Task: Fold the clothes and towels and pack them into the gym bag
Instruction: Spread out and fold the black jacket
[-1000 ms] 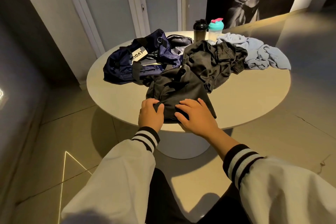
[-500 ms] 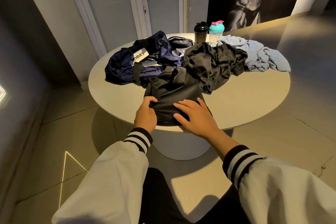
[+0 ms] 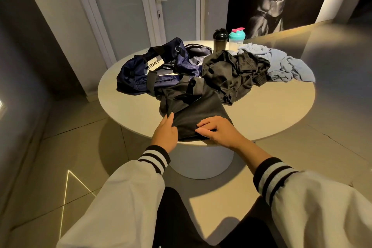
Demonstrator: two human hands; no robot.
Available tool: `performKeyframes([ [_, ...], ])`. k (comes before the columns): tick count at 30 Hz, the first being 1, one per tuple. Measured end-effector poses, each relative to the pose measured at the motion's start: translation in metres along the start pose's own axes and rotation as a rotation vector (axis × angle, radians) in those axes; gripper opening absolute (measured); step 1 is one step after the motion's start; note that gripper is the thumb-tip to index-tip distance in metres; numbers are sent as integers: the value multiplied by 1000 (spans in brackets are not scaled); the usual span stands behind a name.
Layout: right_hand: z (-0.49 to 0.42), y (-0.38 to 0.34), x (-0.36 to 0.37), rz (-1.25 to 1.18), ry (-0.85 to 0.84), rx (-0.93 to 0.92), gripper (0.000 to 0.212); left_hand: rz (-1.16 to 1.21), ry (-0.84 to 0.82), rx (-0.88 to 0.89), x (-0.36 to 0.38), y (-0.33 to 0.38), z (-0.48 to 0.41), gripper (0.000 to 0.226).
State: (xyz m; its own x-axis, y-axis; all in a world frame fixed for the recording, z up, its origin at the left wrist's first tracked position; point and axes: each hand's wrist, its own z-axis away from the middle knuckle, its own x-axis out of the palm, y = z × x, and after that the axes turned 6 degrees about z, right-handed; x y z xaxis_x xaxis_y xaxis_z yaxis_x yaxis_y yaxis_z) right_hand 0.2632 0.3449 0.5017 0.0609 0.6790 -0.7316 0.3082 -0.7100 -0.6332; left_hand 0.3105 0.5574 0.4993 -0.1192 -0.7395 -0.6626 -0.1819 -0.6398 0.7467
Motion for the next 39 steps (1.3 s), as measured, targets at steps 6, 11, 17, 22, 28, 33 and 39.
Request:
performKeyframes([
  [6,-6,5,-20,466,228,363,52,11,-140,103,29,25,-3,56],
  [11,-18,4,-21,424,269,325,36,242,0,179,36,39,-3,40],
  [17,-25,4,-13,406,-33,153,31,17,111,125,18,16,-46,41],
  [22,-57,-8,-17,295,143,345,12,-247,30,61,13,11,-81,50],
  [28,-99,-13,-5,291,25,483,65,-299,65,77,10,1,-101,32],
  [33,-116,-13,3,370,301,408,52,-93,124,84,12,-10,-104,19],
  [39,-142,-40,16,417,103,110,43,508,157,-114,-2,-8,-102,48],
])
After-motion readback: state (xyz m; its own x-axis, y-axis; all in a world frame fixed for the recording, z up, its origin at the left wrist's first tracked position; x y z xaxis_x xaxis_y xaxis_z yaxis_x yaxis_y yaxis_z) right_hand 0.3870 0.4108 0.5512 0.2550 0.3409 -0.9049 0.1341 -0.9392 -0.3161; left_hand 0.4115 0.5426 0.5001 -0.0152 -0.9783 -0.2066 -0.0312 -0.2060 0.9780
